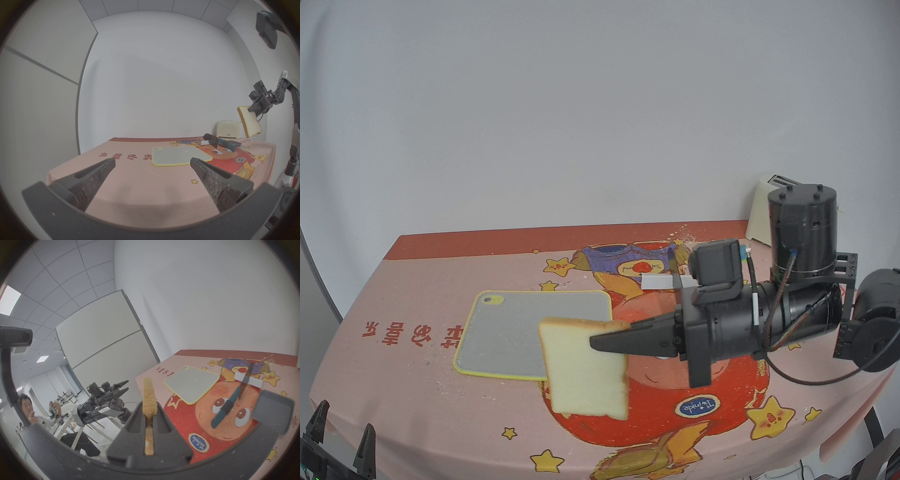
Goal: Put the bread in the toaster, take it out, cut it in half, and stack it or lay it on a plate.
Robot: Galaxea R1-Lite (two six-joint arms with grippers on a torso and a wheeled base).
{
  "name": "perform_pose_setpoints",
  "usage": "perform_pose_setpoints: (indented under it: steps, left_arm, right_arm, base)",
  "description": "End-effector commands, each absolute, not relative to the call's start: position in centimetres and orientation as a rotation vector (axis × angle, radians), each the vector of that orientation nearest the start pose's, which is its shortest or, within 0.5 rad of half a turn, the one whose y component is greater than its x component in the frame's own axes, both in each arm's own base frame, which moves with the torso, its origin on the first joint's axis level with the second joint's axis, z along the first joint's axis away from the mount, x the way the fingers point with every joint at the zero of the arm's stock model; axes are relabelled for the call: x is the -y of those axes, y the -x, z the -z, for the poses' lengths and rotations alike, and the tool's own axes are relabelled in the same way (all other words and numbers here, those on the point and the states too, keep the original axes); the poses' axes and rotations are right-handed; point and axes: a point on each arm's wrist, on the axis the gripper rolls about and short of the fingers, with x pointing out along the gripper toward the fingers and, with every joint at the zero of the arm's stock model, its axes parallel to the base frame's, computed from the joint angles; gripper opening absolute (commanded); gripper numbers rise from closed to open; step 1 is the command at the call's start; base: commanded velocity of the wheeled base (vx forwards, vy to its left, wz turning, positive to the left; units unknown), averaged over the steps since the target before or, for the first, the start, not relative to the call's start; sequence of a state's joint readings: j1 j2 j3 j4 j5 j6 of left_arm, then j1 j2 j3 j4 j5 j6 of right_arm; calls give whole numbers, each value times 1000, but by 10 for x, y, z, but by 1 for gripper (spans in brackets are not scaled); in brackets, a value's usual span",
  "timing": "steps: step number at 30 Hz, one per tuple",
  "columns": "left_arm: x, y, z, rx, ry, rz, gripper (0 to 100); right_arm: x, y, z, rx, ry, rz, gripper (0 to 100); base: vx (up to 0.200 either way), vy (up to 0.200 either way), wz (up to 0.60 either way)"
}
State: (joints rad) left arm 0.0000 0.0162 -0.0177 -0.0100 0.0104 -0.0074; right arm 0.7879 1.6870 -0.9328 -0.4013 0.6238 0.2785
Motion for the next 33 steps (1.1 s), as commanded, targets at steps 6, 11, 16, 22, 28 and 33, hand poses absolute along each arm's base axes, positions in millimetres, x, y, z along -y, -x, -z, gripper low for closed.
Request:
perform_pose_setpoints:
  steps: [6, 11, 16, 22, 28, 33]
  left_arm:
    - [0, 23, -77, 11, 8, -11, 100]
    - [0, 23, -77, 11, 6, -12, 100]
    - [0, 23, -77, 11, 6, -12, 100]
    - [0, 23, -77, 11, 6, -12, 100]
    - [0, 23, -77, 11, 8, -12, 100]
    - [0, 23, -77, 11, 8, -12, 100]
  right_arm:
    - [-253, -243, -177, -634, -208, -1307, 0]
    - [-256, -270, -159, -682, -230, -1305, 0]
    - [-252, -289, -149, -709, -258, -1310, 0]
    - [-263, -310, -133, -728, -270, -1301, 0]
    - [-272, -322, -119, -740, -271, -1296, 0]
    - [-277, -328, -110, -757, -280, -1290, 0]
  base:
    - [0, 0, 0]
    - [0, 0, 0]
    - [0, 0, 0]
    - [0, 0, 0]
    - [0, 0, 0]
    - [0, 0, 0]
